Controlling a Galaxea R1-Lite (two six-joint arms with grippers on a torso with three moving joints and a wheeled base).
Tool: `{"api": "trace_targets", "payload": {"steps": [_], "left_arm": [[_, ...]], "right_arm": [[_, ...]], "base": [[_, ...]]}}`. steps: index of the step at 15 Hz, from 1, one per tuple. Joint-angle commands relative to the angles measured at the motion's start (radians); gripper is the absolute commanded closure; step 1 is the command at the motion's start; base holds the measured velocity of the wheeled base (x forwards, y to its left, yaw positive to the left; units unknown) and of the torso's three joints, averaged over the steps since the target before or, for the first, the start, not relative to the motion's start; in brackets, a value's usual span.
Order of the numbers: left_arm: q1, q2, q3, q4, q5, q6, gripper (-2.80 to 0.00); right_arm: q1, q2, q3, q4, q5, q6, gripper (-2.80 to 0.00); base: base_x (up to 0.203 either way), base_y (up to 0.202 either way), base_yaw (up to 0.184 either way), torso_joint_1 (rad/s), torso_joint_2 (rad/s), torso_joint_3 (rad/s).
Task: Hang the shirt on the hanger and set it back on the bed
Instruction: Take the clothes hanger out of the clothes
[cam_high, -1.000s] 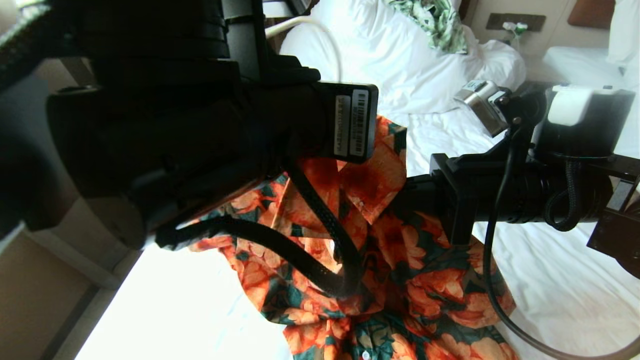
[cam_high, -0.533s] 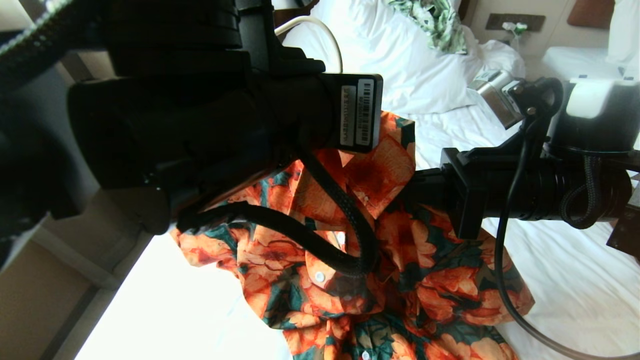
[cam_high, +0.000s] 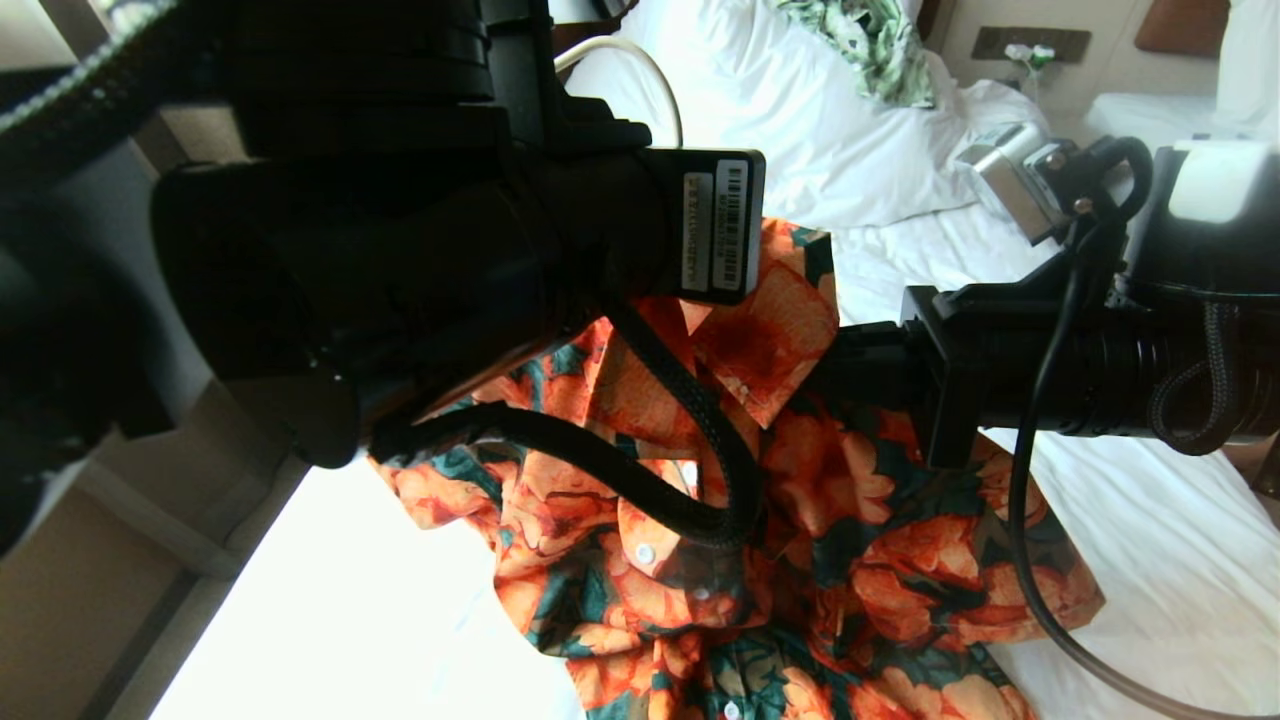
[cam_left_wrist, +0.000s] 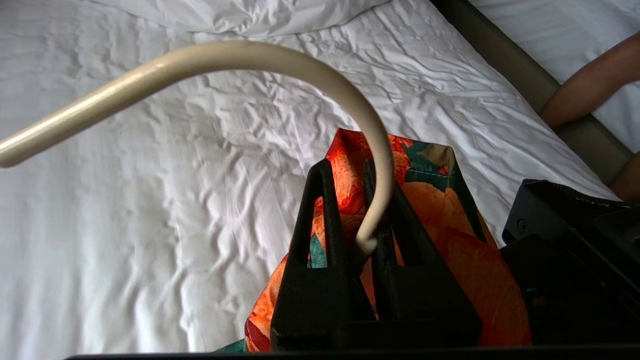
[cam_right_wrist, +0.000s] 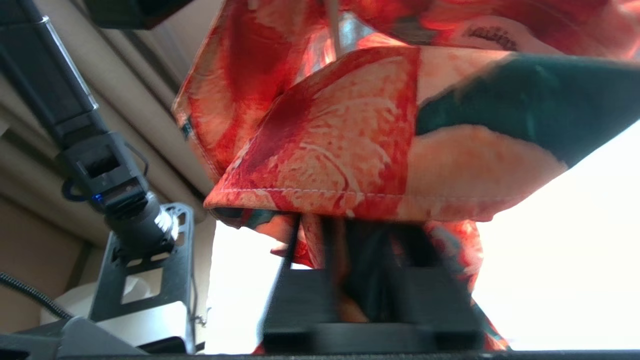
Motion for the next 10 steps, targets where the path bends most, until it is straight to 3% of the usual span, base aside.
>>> {"api": "trace_targets", "payload": {"steps": [1,7,10], "left_arm": [[0.0,-0.006,0.002,0.0,0.002,0.0,0.0],[0.001,-0.045,0.028,0.01,0.001,0.0,0.0],[0.006,-0.088,0.058,0.017,-0.007,0.004,0.0]], "right_arm": [[0.003,-0.001,-0.006,0.001,0.006,0.0,-2.8],[-0.011,-0.045,-0.007,0.055,-0.008,0.0,-2.8],[-0.089,-0.141,0.001,0.168,-0.019,0.002,-2.8]], "base": [[0.0,0.0,0.0,0.0,0.0,0.0],[0.0,0.0,0.0,0.0,0.0,0.0],[0.0,0.0,0.0,0.0,0.0,0.0]]}}
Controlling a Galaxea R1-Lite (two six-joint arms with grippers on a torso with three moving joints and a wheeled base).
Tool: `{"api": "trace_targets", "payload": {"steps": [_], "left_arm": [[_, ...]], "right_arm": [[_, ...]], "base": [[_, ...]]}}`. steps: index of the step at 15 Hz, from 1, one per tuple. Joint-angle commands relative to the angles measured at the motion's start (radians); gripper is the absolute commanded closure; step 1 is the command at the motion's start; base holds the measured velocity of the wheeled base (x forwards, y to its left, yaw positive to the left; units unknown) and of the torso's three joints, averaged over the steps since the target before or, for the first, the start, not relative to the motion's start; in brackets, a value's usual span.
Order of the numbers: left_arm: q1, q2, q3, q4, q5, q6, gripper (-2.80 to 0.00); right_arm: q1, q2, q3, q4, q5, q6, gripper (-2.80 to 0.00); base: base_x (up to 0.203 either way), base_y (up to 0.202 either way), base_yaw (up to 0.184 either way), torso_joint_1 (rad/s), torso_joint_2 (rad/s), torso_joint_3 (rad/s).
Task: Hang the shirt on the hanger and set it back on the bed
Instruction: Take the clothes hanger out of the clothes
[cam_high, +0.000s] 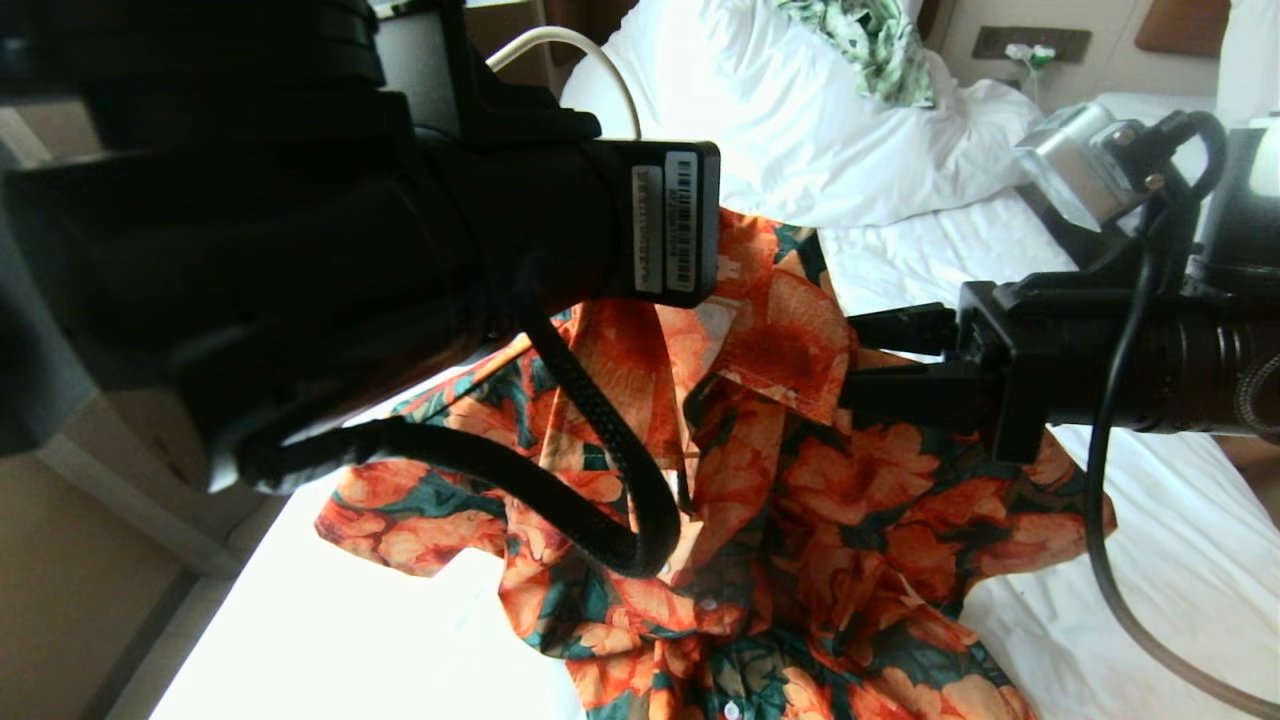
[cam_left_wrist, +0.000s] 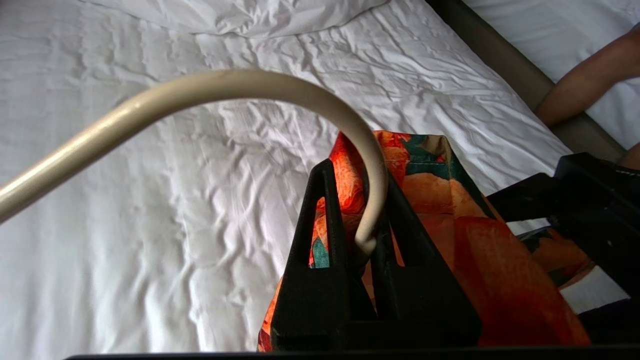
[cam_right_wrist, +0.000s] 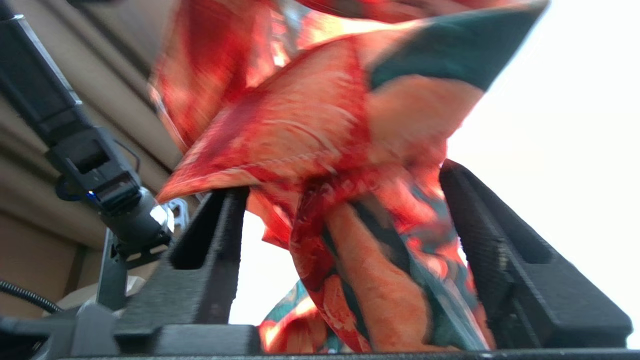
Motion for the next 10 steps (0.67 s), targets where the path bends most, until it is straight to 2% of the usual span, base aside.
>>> {"api": "trace_targets", "payload": {"steps": [1,5,8,10], "left_arm": [[0.003,-0.036,0.007,0.017,0.003,0.002,0.0],[0.014,-0.072,0.002,0.068,-0.03,0.0,0.0],[0.014,-0.071,0.002,0.068,-0.033,0.0,0.0],[0.017,-0.074,0.0,0.073,-0.035,0.002,0.0]], "right_arm": [[-0.049,-0.08,0.0,0.056,0.004,0.001,-2.8],[-0.115,-0.177,-0.001,0.159,0.009,0.005,-2.8],[-0.114,-0.196,-0.007,0.163,0.018,0.012,-2.8],[-0.115,-0.235,-0.008,0.162,0.057,0.088,-2.8]], "base": [[0.0,0.0,0.0,0.0,0.0,0.0],[0.0,0.0,0.0,0.0,0.0,0.0],[0.0,0.0,0.0,0.0,0.0,0.0],[0.0,0.0,0.0,0.0,0.0,0.0]]}}
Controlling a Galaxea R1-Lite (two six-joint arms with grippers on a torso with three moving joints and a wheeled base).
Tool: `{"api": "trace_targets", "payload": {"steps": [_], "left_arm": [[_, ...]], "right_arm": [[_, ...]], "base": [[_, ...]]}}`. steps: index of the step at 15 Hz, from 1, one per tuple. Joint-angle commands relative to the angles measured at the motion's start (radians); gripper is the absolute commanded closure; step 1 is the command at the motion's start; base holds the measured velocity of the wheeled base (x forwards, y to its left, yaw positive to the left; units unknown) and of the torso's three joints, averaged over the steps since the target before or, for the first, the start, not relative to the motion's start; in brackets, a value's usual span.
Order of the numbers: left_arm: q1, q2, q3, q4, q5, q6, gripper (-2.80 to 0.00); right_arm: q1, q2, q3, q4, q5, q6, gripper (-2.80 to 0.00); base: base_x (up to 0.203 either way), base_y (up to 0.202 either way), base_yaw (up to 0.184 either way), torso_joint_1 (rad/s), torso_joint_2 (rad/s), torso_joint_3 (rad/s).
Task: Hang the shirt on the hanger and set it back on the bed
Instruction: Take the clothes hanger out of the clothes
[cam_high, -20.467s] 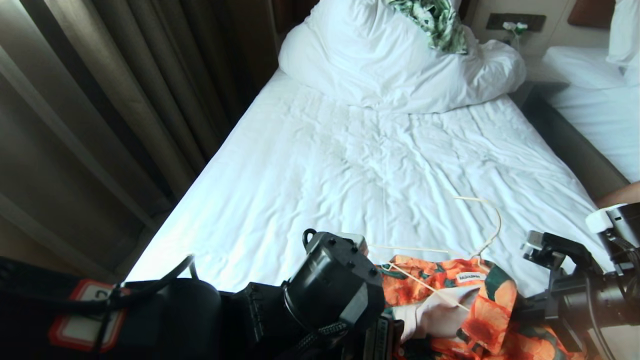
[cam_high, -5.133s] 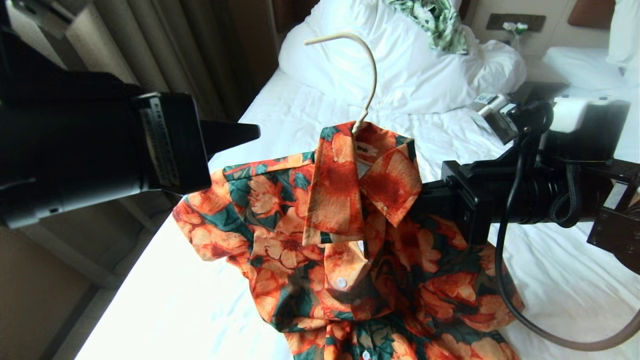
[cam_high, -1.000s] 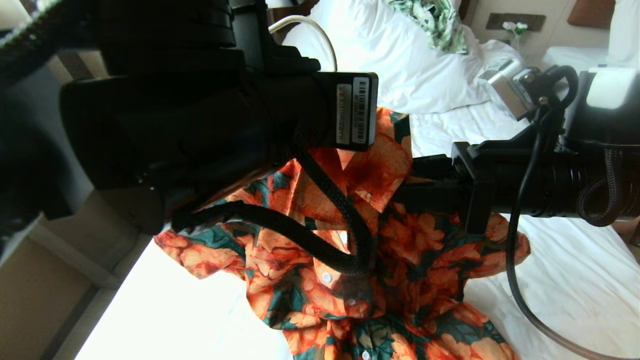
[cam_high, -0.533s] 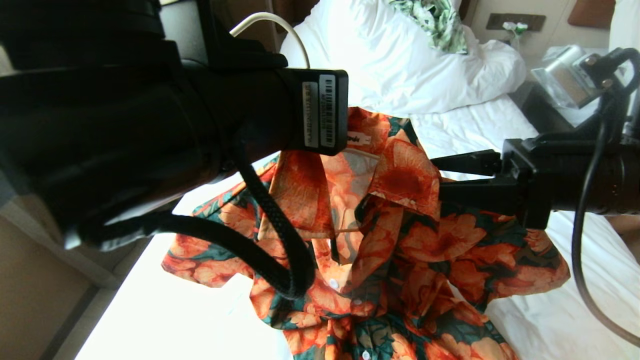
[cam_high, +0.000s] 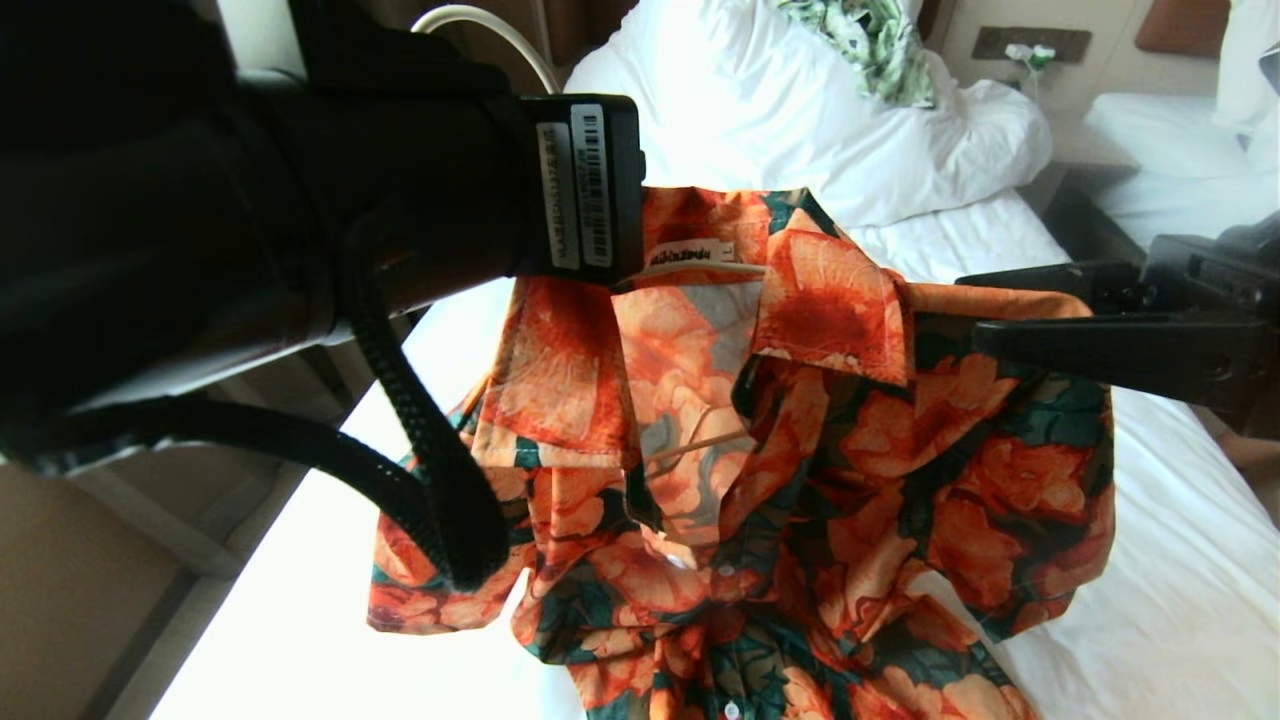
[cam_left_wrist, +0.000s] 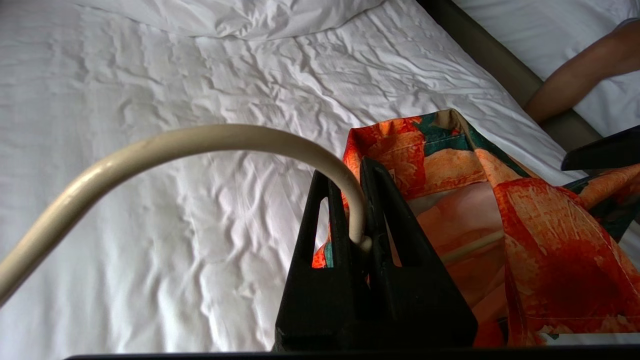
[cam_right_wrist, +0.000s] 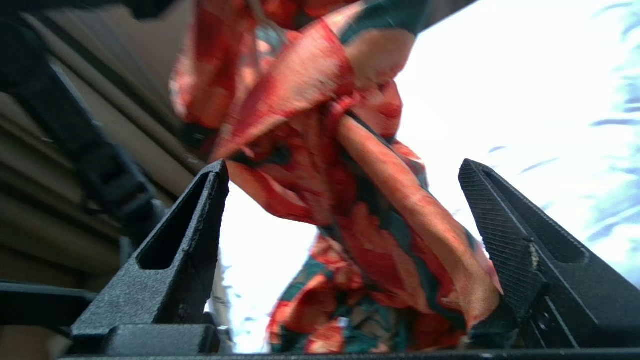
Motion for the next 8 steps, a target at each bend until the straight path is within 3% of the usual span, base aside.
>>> {"api": "trace_targets", "payload": {"steps": [1,5,8], "left_arm": [[0.0,-0.002,-0.009,0.01,0.0,0.0,0.0],[-0.007,-0.004,-0.018,0.046,-0.01,0.0,0.0],[-0.008,-0.001,-0.05,0.078,-0.017,0.001,0.0]], "right_arm": [[0.0,-0.036,0.004,-0.005,0.029,0.03,-2.8],[-0.01,-0.052,-0.003,-0.011,0.051,0.036,-2.8],[-0.094,-0.103,-0.001,-0.01,0.056,0.096,-2.8]], "base": [[0.0,0.0,0.0,0.0,0.0,0.0],[0.0,0.0,0.0,0.0,0.0,0.0],[0.0,0.0,0.0,0.0,0.0,0.0]]}}
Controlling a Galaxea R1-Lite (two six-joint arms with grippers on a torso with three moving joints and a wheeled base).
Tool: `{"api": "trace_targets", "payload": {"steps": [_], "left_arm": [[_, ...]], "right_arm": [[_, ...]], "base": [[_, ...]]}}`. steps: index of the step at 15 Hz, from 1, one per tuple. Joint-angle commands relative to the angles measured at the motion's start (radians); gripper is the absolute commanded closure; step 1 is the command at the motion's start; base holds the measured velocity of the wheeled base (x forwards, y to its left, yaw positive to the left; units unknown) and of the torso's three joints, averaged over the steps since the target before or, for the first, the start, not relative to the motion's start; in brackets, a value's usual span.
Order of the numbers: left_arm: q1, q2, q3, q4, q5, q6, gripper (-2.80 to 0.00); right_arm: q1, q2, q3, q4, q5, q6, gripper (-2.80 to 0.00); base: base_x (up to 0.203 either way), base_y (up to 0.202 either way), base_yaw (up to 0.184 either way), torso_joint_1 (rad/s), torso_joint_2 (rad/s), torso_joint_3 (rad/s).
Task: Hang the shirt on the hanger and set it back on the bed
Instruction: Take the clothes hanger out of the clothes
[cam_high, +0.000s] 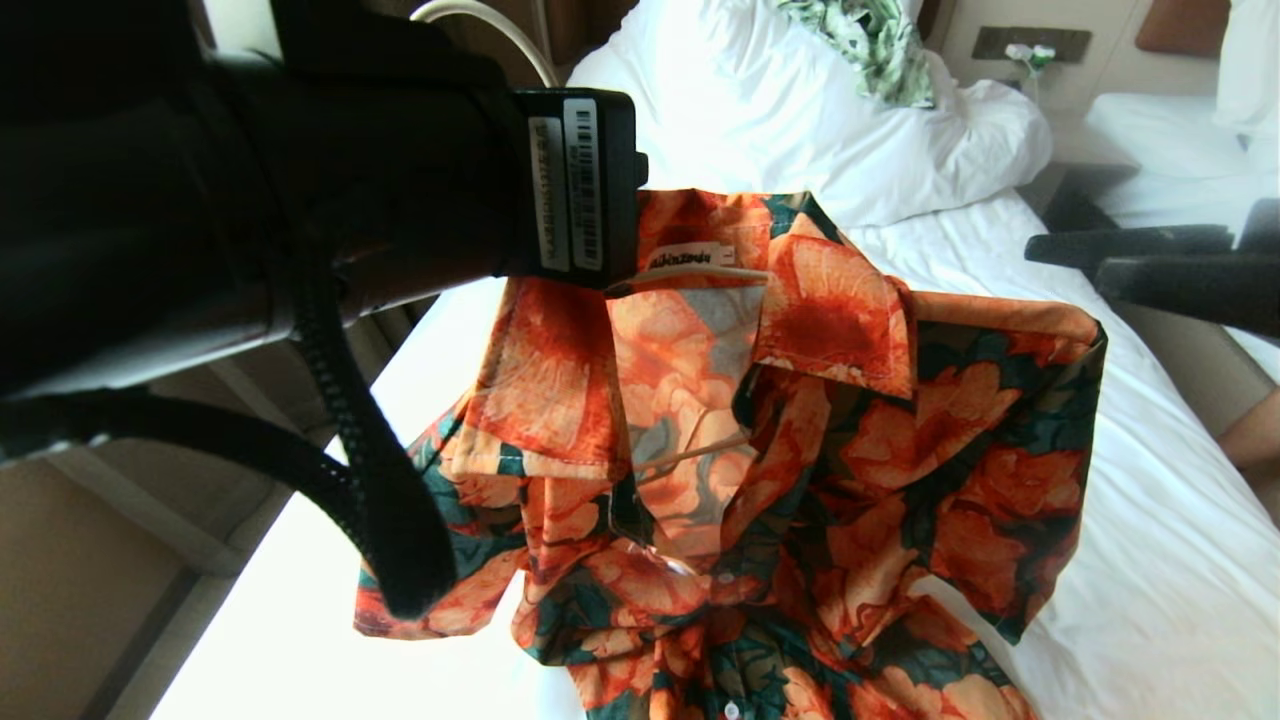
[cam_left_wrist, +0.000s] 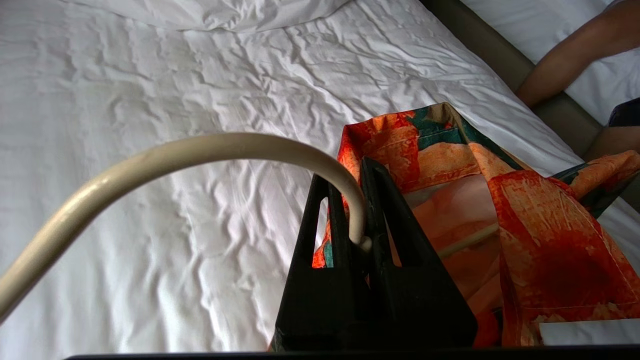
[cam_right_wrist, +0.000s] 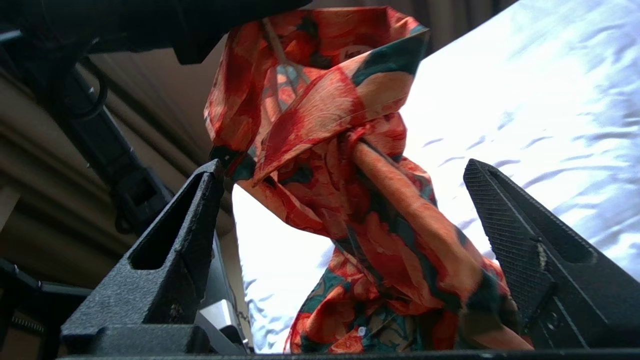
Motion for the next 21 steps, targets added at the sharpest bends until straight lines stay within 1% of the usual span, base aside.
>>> {"api": "trace_targets", "payload": {"steps": [1,2,3,4,5,6,7,8,9,10,11,12,13,14,16,18,19,21], "left_arm": [[0.006,0.005,-0.034,0.023,-0.018,-0.001,0.0],[0.022,0.009,-0.063,0.049,-0.044,-0.001,0.0],[0.04,0.016,-0.108,0.082,-0.067,-0.001,0.0],[0.048,0.02,-0.149,0.12,-0.079,-0.001,0.0],[0.051,0.019,-0.187,0.17,-0.086,-0.001,0.0],[0.052,0.016,-0.227,0.234,-0.097,-0.002,0.0],[0.053,0.013,-0.265,0.297,-0.113,-0.003,0.0],[0.062,0.009,-0.305,0.354,-0.136,-0.005,0.0],[0.082,0.008,-0.352,0.39,-0.162,-0.005,0.0],[0.107,0.011,-0.401,0.428,-0.191,-0.004,0.0],[0.133,0.019,-0.465,0.477,-0.222,-0.003,0.0],[0.154,0.032,-0.527,0.524,-0.247,0.0,0.0],[0.181,0.045,-0.561,0.554,-0.269,0.027,0.0],[0.187,0.053,-0.563,0.553,-0.279,0.081,0.0],[0.187,0.054,-0.563,0.545,-0.281,0.09,0.0],[0.189,0.053,-0.563,0.543,-0.28,0.094,0.0],[0.195,0.054,-0.563,0.54,-0.28,0.094,0.0],[0.2,0.054,-0.563,0.537,-0.28,0.094,0.0]], "right_arm": [[-0.066,-0.04,0.002,-0.002,0.01,0.021,-2.8],[-0.106,-0.044,0.0,-0.003,0.025,0.027,-2.8],[-0.163,-0.046,-0.013,-0.004,0.046,0.037,0.0],[-0.207,-0.046,-0.036,-0.004,0.056,0.082,0.0],[-0.255,-0.042,-0.052,-0.006,0.058,0.156,0.0],[-0.307,-0.029,-0.057,-0.007,0.057,0.182,0.0],[-0.344,-0.01,-0.049,0.0,0.056,0.179,0.0],[-0.377,0.004,-0.019,0.005,0.055,0.155,0.0],[-0.393,0.009,0.023,0.005,0.054,0.12,0.0],[-0.399,0.01,0.072,0.005,0.052,0.067,0.0],[-0.4,0.007,0.128,0.006,0.036,-0.004,0.0],[-0.396,-0.004,0.176,0.007,0.017,-0.052,0.0],[-0.391,-0.015,0.212,0.008,0.005,-0.085,0.0],[-0.39,-0.026,0.243,0.014,-0.001,-0.115,0.0],[-0.39,-0.047,0.29,0.039,-0.037,-0.167,0.0],[-0.39,-0.067,0.351,0.044,-0.064,-0.254,0.0],[-0.39,-0.071,0.354,0.044,-0.066,-0.267,0.0],[-0.392,-0.081,0.359,0.043,-0.066,-0.268,0.0]], "base": [[0.0,0.0,0.0,0.0,0.0,0.0],[0.0,0.0,0.0,0.0,0.0,0.0],[0.0,0.0,0.0,0.0,0.0,0.0],[0.0,0.0,0.0,0.0,0.0,0.0],[0.0,0.0,0.0,0.0,0.0,0.0],[0.0,0.0,0.0,0.0,0.0,0.0],[0.0,0.0,0.0,0.0,0.0,0.0],[0.0,0.0,0.0,0.0,0.0,0.0],[0.0,0.0,0.0,0.0,0.0,0.0],[0.0,0.0,0.0,0.0,0.0,0.0],[0.0,0.0,0.0,0.0,0.0,0.0],[0.0,0.0,0.0,0.0,0.0,0.0],[0.0,0.0,0.0,0.0,0.0,0.0],[0.0,0.0,0.0,0.0,0.0,0.0],[0.0,0.0,0.0,0.0,0.0,0.0],[0.0,0.0,0.0,0.0,0.0,0.0],[0.0,0.0,0.0,0.0,0.0,0.0],[0.0,0.0,0.0,0.0,0.0,0.0]]}}
